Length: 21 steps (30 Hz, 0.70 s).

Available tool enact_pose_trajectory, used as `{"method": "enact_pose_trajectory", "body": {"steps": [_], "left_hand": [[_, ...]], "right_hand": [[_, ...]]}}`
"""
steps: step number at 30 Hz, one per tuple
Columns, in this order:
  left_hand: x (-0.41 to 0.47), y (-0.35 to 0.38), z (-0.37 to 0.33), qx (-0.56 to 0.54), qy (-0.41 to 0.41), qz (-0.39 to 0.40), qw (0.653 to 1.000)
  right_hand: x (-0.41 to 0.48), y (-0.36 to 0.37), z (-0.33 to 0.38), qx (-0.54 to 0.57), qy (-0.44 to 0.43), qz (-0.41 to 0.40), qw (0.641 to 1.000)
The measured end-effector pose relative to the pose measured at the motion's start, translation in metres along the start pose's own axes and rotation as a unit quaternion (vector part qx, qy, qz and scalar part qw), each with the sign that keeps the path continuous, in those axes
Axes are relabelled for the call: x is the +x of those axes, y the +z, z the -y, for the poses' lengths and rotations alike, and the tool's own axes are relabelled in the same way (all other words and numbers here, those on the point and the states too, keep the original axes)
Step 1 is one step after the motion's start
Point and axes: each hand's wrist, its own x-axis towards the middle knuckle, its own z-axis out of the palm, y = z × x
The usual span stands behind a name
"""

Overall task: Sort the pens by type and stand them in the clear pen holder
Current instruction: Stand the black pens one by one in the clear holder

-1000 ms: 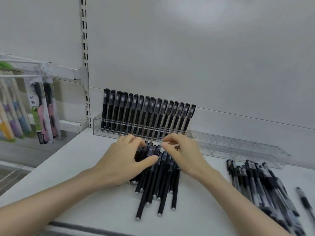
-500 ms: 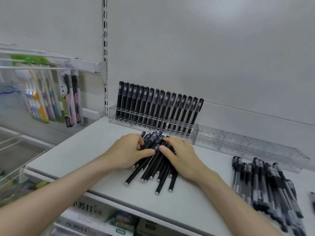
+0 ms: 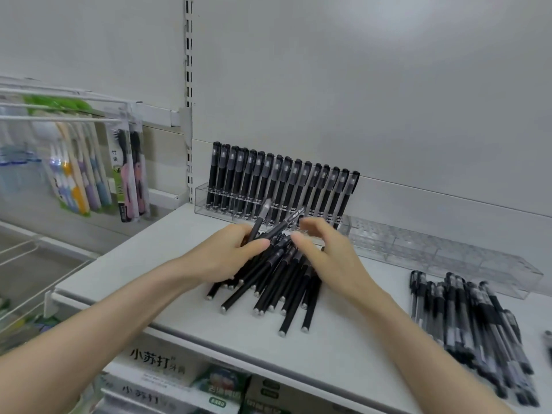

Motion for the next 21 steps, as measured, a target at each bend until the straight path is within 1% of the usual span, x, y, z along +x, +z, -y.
{"method": "enact_pose_trajectory", "body": {"steps": [2,4,7,9,11,12,14,18,21], "left_hand": [[-0.003,-0.001,-0.002,-0.035,0.033,0.008,0.999],[-0.001,-0.001,-0.004,-0.033,0.073,0.016,0.997],[0.010,-0.002,-0.009,-0.020,0.125,0.033,0.991],[0.020,-0.003,-0.012,-0.054,0.128,0.051,0.989],[0.032,-0.006,-0.013,-0.119,0.124,0.069,0.983],[0.038,-0.008,-0.013,-0.153,0.117,0.077,0.978],[0.049,-0.012,-0.011,-0.178,0.108,0.074,0.975],[0.073,-0.014,0.000,-0.150,0.149,-0.013,0.977],[0.088,-0.011,0.007,-0.142,0.131,-0.066,0.979]], "right_hand": [[0.002,-0.003,0.013,0.107,-0.009,-0.020,0.994],[0.007,-0.004,0.025,0.178,-0.004,-0.051,0.983],[0.021,-0.004,0.034,0.220,0.023,-0.108,0.969],[0.032,-0.007,0.039,0.253,0.034,-0.142,0.956],[0.042,-0.008,0.042,0.283,0.036,-0.167,0.944],[0.046,-0.009,0.044,0.290,0.034,-0.178,0.940],[0.055,-0.008,0.047,0.289,0.023,-0.203,0.935],[0.070,-0.009,0.050,0.264,-0.009,-0.276,0.924],[0.078,-0.015,0.044,0.192,-0.028,-0.322,0.927]]}}
